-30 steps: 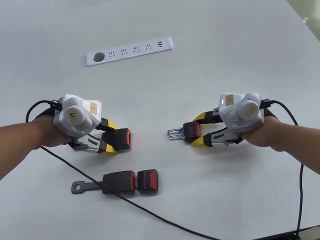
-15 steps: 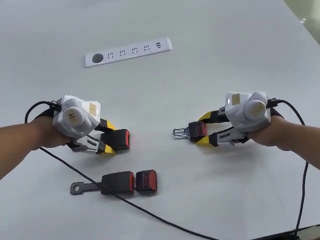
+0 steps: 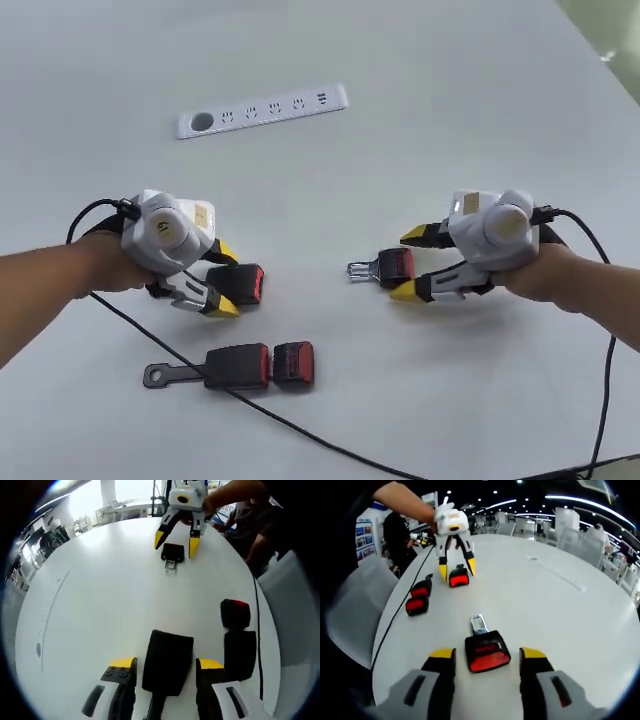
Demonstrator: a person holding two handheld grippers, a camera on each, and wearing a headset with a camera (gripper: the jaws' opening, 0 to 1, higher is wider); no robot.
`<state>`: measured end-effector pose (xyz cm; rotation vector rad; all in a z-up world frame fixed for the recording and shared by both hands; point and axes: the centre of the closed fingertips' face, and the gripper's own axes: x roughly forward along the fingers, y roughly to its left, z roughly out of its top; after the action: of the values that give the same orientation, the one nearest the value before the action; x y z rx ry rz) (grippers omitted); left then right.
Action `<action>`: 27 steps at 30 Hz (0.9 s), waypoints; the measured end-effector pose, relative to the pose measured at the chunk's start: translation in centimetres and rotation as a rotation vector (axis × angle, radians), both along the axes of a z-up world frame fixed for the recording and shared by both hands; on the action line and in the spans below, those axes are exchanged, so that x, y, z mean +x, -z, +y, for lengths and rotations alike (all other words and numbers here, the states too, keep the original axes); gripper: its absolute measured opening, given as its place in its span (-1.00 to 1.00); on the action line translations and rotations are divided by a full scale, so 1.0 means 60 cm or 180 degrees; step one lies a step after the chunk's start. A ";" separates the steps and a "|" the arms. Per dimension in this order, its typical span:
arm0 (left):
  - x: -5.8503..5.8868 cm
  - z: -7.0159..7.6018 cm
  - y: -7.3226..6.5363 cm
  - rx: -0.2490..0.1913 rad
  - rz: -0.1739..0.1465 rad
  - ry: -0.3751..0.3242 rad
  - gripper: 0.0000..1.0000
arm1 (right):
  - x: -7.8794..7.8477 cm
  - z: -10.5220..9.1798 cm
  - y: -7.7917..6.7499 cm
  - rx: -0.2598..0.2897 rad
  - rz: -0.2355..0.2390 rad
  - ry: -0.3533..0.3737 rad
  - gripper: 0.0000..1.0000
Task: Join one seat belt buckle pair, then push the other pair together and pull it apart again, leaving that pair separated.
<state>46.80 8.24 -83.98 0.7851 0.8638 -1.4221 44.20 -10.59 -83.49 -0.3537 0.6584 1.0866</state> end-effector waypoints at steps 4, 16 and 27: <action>0.019 -0.003 -0.016 -0.0123 -0.0109 -0.0347 0.33 | 0.008 -0.003 -0.009 0.0029 -0.0072 0.0187 0.31; 0.013 0.020 -0.062 -0.0518 -0.0219 -0.1130 0.69 | 0.015 -0.007 -0.032 0.0084 -0.0302 0.0715 0.64; -0.011 0.058 -0.107 -0.0906 -0.0389 -0.1843 0.97 | 0.001 0.002 -0.066 0.0213 -0.0486 0.1083 0.89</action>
<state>46.13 11.71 -77.59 0.3565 0.6983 -0.9409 44.25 -10.45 -79.53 -0.2525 0.5222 0.7471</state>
